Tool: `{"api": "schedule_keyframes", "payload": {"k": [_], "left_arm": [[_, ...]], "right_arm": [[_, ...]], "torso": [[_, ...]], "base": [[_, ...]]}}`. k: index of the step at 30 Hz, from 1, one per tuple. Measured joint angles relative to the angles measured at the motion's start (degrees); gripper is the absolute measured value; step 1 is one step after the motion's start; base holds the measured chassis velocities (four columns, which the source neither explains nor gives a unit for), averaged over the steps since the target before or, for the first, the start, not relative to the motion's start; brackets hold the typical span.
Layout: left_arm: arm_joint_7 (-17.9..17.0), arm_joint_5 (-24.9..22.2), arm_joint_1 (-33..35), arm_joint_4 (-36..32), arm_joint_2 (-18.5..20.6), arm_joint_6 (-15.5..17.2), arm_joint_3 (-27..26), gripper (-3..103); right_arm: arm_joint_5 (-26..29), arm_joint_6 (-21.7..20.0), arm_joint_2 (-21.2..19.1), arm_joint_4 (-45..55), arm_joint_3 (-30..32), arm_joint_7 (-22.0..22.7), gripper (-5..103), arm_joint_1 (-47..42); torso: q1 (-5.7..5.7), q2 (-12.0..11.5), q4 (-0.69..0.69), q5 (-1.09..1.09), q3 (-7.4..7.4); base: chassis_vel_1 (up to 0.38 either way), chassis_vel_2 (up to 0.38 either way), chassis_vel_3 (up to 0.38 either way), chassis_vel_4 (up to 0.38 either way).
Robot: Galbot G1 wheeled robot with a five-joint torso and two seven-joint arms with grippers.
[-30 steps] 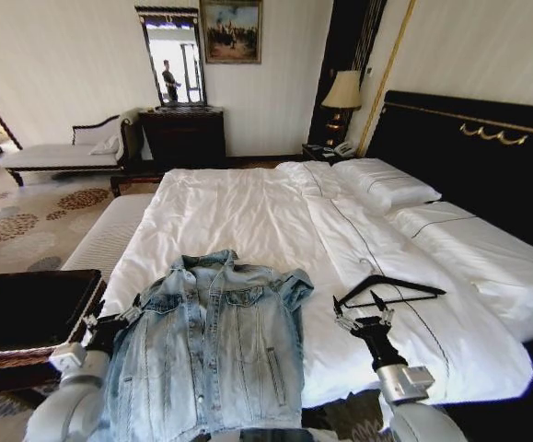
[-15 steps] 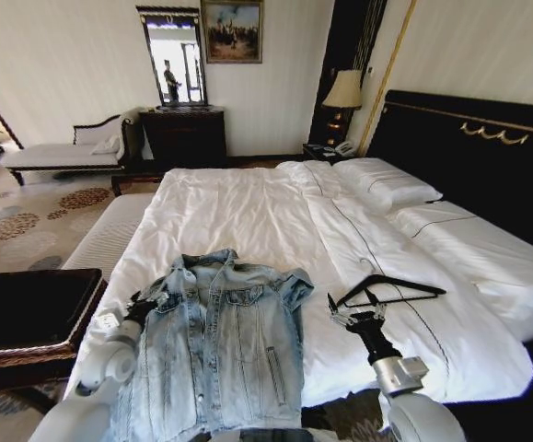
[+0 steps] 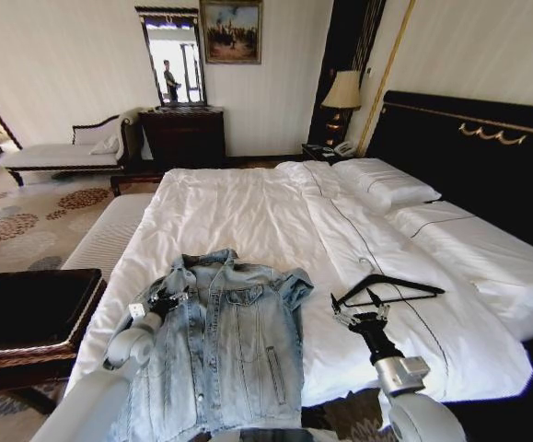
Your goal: Pick up the clothes from the bed and hang them on the clothes hanger.
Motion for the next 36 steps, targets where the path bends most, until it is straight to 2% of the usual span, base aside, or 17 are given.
{"api": "schedule_keyframes", "payload": {"k": [3,7,13,17,23,26,29,36], "left_arm": [[-0.06,-0.51,-2.02,1.73,0.53,0.04,1.84,94],[-0.07,-0.58,-7.05,4.93,0.95,0.08,7.17,92],[-0.33,-0.33,-11.06,8.66,0.42,0.06,9.75,89],[-0.56,0.48,-14.16,12.09,-1.06,-0.30,12.53,89],[-1.22,1.21,-16.72,12.69,-2.87,-0.63,14.89,89],[-2.08,1.33,-17.78,13.76,-3.70,-0.41,15.14,89],[-3.53,0.15,-17.55,15.06,-4.93,0.20,12.57,87],[-3.88,0.98,-16.53,16.19,-5.04,0.52,11.68,82]], "right_arm": [[0.04,0.00,-0.03,-0.06,0.10,0.00,100,-0.01],[0.35,0.00,0.21,-0.15,0.48,0.07,100,0.04],[0.34,0.08,0.55,-0.09,0.82,0.06,100,-0.44],[0.74,0.07,0.36,-0.09,1.08,0.05,100,-0.28],[0.94,-0.03,0.62,-0.10,1.08,0.02,100,-0.14],[0.85,-0.03,0.83,-0.12,1.09,0.00,100,-0.30],[0.78,0.01,1.02,-0.16,1.29,-0.03,100,-0.52],[1.11,-0.07,0.51,-0.46,1.33,-0.05,100,0.17]], "torso": [[0.00,0.00,0.01,-0.01,0.00],[-0.01,0.00,0.00,-0.01,0.00],[0.00,0.00,0.00,-0.01,0.00],[-0.01,0.00,0.02,-0.01,-0.01],[0.00,0.00,0.00,0.00,0.00],[0.00,0.00,-0.01,0.01,-0.01],[-0.01,0.00,-0.01,-0.01,-0.01],[-0.01,0.00,0.01,0.00,-0.01]], "base": [[0.000,0.000,0.000,0.000],[0.000,0.000,0.000,0.000],[0.000,0.000,0.000,0.000],[0.000,0.000,0.000,0.000],[0.000,0.000,0.000,0.000],[0.000,0.000,0.000,0.000],[0.000,0.000,0.000,0.000],[0.000,0.000,0.000,0.000]]}}
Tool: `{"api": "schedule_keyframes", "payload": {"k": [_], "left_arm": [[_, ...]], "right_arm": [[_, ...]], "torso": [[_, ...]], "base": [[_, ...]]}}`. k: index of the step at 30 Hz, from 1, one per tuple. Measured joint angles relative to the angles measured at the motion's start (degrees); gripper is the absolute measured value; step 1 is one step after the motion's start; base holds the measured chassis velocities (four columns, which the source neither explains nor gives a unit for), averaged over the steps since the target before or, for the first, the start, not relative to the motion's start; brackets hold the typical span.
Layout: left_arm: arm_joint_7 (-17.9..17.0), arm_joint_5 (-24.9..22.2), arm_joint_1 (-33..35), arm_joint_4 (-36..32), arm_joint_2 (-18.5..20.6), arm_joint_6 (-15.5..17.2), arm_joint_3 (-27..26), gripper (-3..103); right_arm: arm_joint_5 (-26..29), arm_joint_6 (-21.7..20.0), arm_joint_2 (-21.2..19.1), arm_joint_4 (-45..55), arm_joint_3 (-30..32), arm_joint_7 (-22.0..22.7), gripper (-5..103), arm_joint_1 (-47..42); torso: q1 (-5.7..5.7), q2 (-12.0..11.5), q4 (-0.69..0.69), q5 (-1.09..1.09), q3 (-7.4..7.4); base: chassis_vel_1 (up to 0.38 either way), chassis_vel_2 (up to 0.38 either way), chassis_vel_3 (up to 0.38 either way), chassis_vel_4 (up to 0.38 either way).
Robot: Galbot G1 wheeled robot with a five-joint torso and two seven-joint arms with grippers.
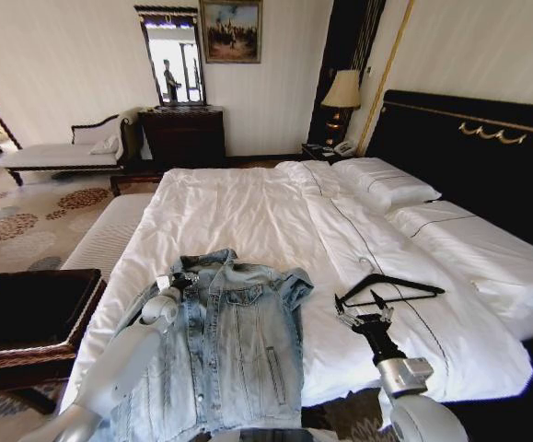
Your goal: Pick up the clothes from the bed and hang them on the clothes hanger.
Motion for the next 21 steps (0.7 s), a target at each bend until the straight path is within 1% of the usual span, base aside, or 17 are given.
{"api": "schedule_keyframes", "payload": {"k": [2,3,4,8,10,12,13,15,16,19,21], "left_arm": [[-0.15,0.31,-0.18,0.58,-0.24,0.00,0.04,81],[-0.36,0.50,-0.47,1.16,-0.38,0.00,-0.06,76],[-0.36,0.50,-0.47,1.16,-0.38,0.00,-0.06,76],[-0.66,1.06,-1.09,2.21,-0.23,-0.10,-0.47,54],[-0.70,1.06,-1.05,2.09,-0.06,-0.13,-0.59,54],[-0.89,1.03,-0.52,0.89,0.41,-0.21,-0.84,43],[-0.89,1.03,-0.52,0.89,0.41,-0.21,-0.84,43],[-1.09,0.94,0.17,-0.42,0.80,-0.21,-0.92,32],[-1.09,0.94,0.17,-0.42,0.80,-0.21,-0.92,32],[-1.20,0.80,0.85,-1.57,1.38,-0.21,-1.10,16],[-1.21,0.79,0.90,-1.64,1.44,-0.21,-1.12,16]], "right_arm": [[0.27,-0.24,-0.05,0.01,-0.03,0.01,100,0.38],[0.47,-0.32,-0.04,0.10,-0.04,0.02,100,0.45],[0.47,-0.32,-0.04,0.10,-0.04,0.02,100,0.45],[0.50,-0.18,0.08,0.23,0.44,0.02,100,-0.29],[0.50,-0.15,0.16,0.28,0.44,0.02,100,-0.34],[0.43,-0.13,0.45,0.37,0.27,0.02,100,-0.29],[0.43,-0.13,0.45,0.37,0.27,0.02,100,-0.29],[0.30,-0.14,0.55,0.51,-0.03,0.02,100,-0.21],[0.30,-0.14,0.55,0.51,-0.03,0.02,100,-0.21],[0.14,-0.16,0.61,0.77,-0.22,0.02,100,-0.22],[0.14,-0.16,0.61,0.78,-0.22,0.02,100,-0.23]], "torso": [[0.00,0.00,0.00,-0.01,0.00],[0.00,0.00,0.00,-0.01,0.00],[0.00,0.00,0.00,-0.01,0.00],[0.00,0.00,-0.01,-0.01,0.00],[0.00,0.00,-0.01,-0.01,0.00],[0.00,0.00,0.00,0.00,0.00],[0.00,0.00,0.00,0.00,0.00],[0.00,0.00,0.00,-0.01,0.00],[0.00,0.00,0.00,-0.01,0.00],[0.00,0.00,0.00,-0.01,0.00],[0.00,0.00,0.00,-0.01,0.00]], "base": [[0.000,0.000,0.000,0.000],[0.000,0.000,0.000,0.000],[0.000,0.000,0.000,0.000],[0.000,0.000,0.000,0.000],[0.000,0.000,0.000,0.000],[0.000,0.000,0.000,0.000],[0.000,0.000,0.000,0.000],[0.000,0.000,0.000,0.000],[0.000,0.000,0.000,0.000],[0.000,0.000,0.000,0.000],[0.000,0.000,0.000,0.000]]}}
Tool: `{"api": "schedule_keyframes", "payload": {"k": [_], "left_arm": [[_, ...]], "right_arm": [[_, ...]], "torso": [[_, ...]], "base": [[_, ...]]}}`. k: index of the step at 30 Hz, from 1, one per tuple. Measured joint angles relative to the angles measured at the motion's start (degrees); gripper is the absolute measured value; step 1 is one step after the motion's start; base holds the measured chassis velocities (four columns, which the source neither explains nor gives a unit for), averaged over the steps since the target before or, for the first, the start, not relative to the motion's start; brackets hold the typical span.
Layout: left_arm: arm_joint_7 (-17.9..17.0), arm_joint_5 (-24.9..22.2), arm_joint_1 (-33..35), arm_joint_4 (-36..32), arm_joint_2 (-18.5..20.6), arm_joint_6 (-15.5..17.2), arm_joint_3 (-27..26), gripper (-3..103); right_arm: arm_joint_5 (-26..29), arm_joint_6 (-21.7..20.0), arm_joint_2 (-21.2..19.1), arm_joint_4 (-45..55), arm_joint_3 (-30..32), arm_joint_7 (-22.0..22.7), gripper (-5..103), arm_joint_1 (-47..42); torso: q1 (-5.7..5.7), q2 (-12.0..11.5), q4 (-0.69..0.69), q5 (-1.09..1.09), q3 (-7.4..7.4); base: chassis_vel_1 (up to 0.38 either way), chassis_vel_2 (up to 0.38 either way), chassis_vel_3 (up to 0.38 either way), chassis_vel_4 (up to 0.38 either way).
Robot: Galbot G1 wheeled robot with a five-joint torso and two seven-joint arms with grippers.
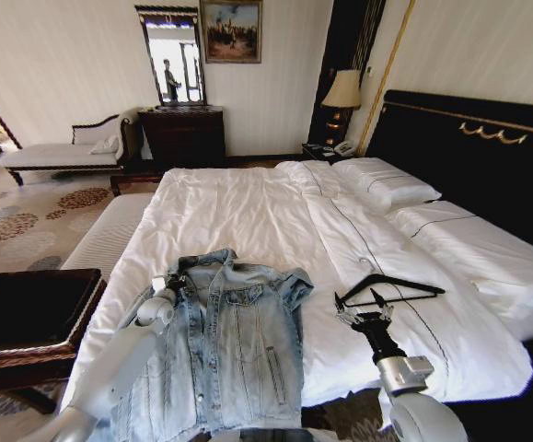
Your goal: Pick up the clothes from the bed and hang them on the clothes hanger.
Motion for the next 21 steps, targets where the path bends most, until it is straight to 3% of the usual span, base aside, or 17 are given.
{"api": "schedule_keyframes", "payload": {"k": [3,10,13,21], "left_arm": [[0.00,-0.33,0.74,-1.01,0.94,0.09,-0.61,4],[0.02,-2.19,4.16,-5.21,3.56,0.62,-4.00,4],[0.43,-4.81,8.47,-9.08,6.45,1.09,-9.19,4],[1.13,-6.93,11.43,-11.08,8.90,1.48,-14.09,4]], "right_arm": [[-0.06,0.00,0.05,0.23,0.09,0.00,100,-0.34],[-0.20,0.00,0.23,0.40,0.15,0.00,100,-0.54],[-0.23,0.01,0.16,0.20,0.00,0.02,100,-0.37],[-0.27,-0.11,-0.08,-0.45,-1.28,0.05,100,0.37]], "torso": [[0.00,0.00,0.00,-0.01,0.00],[0.00,0.00,-0.01,-0.01,0.00],[0.00,0.00,0.01,0.00,0.00],[0.00,0.00,-0.01,-0.01,0.00]], "base": [[0.000,0.000,0.000,0.000],[0.000,0.000,0.000,0.000],[0.000,0.000,0.000,0.000],[0.000,0.000,0.000,0.000]]}}
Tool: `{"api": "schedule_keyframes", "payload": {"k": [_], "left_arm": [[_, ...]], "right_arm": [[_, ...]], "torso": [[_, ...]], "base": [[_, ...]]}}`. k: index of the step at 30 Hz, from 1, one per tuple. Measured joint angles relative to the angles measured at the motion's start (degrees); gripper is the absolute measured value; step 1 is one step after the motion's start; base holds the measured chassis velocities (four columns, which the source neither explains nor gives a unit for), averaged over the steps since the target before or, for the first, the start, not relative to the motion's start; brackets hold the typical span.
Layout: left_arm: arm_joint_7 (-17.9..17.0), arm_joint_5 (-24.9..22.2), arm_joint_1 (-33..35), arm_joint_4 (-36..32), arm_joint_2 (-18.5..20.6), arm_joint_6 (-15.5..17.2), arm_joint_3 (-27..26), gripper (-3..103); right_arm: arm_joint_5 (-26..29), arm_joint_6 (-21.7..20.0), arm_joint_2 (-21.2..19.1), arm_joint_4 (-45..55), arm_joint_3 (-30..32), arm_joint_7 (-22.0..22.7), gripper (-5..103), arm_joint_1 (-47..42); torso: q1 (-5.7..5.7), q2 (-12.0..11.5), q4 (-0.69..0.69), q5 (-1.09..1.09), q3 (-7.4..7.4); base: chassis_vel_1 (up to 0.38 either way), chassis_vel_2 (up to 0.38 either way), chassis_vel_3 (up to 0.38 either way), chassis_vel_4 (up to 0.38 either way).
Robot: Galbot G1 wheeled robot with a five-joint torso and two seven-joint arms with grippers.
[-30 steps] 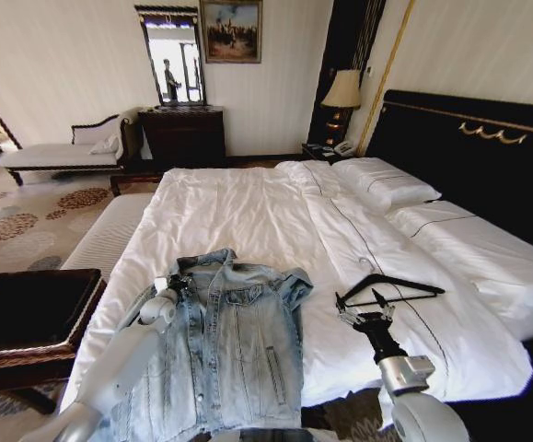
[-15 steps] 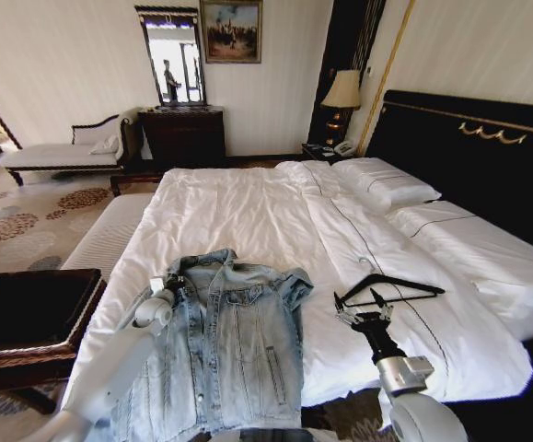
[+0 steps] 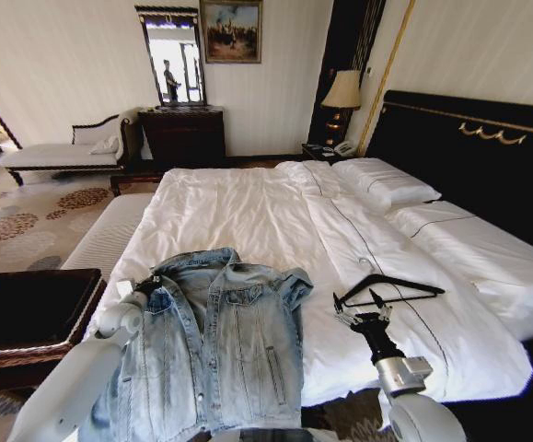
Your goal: Pick up the clothes from the bed and hang them on the clothes hanger.
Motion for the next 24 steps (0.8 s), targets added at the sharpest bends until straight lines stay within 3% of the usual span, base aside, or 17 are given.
{"api": "schedule_keyframes", "payload": {"k": [11,20,24], "left_arm": [[2.99,-4.57,1.87,0.88,3.22,-0.60,-2.36,4],[4.47,-2.87,3.23,1.77,3.51,-2.11,-3.54,2],[4.29,-1.53,3.40,1.04,3.31,-2.27,-3.70,12]], "right_arm": [[-0.67,-0.02,0.30,-0.04,-0.24,0.00,100,-0.80],[-0.38,-0.83,0.19,-0.01,-0.64,0.07,100,-0.31],[-0.09,-1.15,-0.09,-0.06,-0.94,0.13,100,-0.13]], "torso": [[0.00,0.00,-0.01,0.01,0.00],[0.00,0.00,0.01,0.01,0.00],[0.00,0.00,0.01,0.02,0.00]], "base": [[0.000,0.000,0.000,0.000],[0.000,0.000,0.000,0.000],[0.000,0.000,0.000,0.000]]}}
